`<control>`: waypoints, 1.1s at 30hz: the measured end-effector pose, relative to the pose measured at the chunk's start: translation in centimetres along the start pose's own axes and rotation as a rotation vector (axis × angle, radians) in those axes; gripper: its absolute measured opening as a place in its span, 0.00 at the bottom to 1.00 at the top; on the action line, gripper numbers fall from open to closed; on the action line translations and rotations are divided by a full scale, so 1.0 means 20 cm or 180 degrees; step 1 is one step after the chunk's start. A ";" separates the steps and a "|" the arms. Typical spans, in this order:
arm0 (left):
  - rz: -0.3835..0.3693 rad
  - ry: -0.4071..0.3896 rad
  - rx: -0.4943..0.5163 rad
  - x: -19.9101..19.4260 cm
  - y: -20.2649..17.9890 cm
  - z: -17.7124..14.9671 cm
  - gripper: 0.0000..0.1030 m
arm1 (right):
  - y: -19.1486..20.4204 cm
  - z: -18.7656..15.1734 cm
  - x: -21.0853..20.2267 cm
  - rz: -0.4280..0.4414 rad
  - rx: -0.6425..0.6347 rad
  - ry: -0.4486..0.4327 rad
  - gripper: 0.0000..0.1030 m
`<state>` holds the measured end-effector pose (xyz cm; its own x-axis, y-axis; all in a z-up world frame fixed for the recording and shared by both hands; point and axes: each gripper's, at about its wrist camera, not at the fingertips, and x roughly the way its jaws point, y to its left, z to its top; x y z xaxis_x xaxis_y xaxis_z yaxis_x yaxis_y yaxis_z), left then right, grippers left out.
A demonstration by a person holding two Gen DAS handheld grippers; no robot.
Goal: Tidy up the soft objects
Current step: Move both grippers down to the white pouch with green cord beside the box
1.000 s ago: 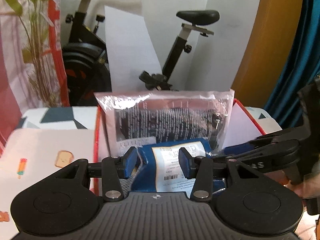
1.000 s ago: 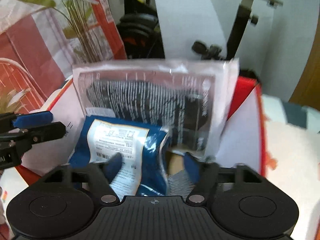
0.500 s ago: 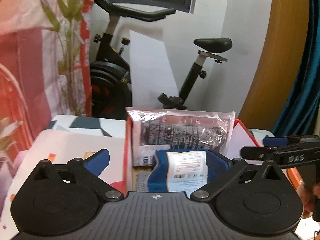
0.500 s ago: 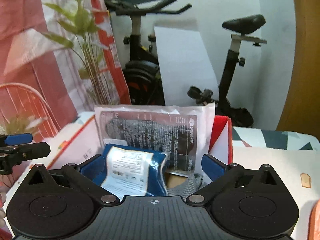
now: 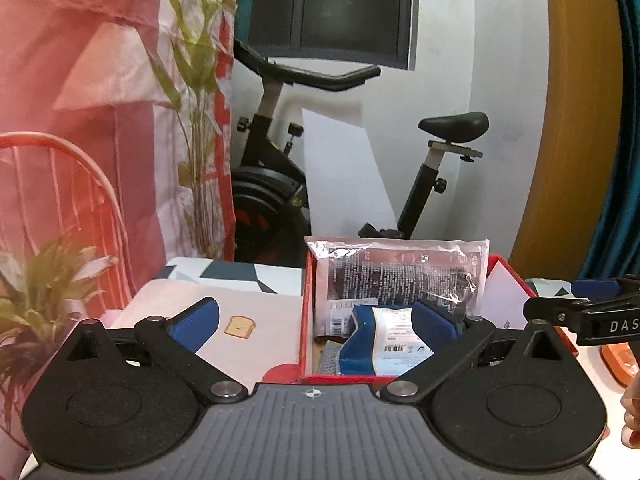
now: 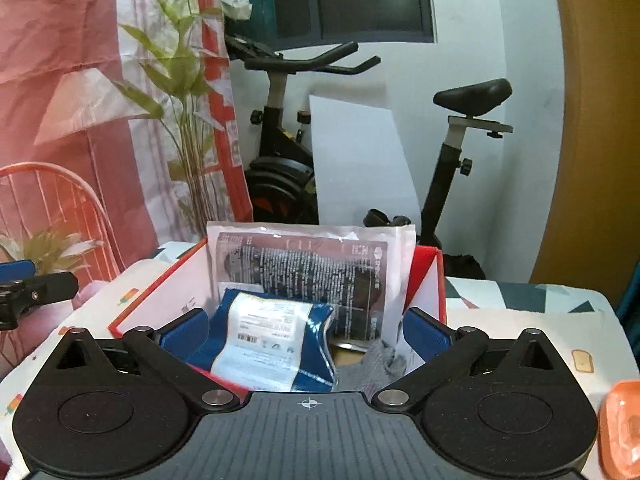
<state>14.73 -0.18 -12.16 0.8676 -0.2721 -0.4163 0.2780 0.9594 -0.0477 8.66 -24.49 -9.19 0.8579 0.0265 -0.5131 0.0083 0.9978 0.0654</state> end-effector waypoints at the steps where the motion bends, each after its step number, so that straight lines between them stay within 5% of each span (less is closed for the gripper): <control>1: 0.0009 0.0009 0.0011 -0.01 0.00 -0.01 1.00 | 0.00 -0.02 -0.01 -0.0004 0.0007 -0.0019 1.00; 13: 0.0005 0.0358 -0.0190 -0.04 0.08 -0.26 0.99 | 0.04 -0.34 0.02 0.0164 0.0152 0.0130 0.98; 25: -0.0047 0.0598 -0.0407 0.05 0.14 -0.35 0.85 | 0.15 -0.39 0.11 0.0416 0.0037 0.0317 0.78; 33: 0.0061 0.0575 -0.0558 0.04 0.22 -0.37 0.83 | 0.12 -0.44 0.08 0.0173 -0.0291 0.0357 0.76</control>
<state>13.54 4.39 -19.43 0.7798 -0.2512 -0.5734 0.1728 0.9667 -0.1885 5.41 -21.43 -17.40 0.7931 0.0821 -0.6036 -0.0878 0.9959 0.0202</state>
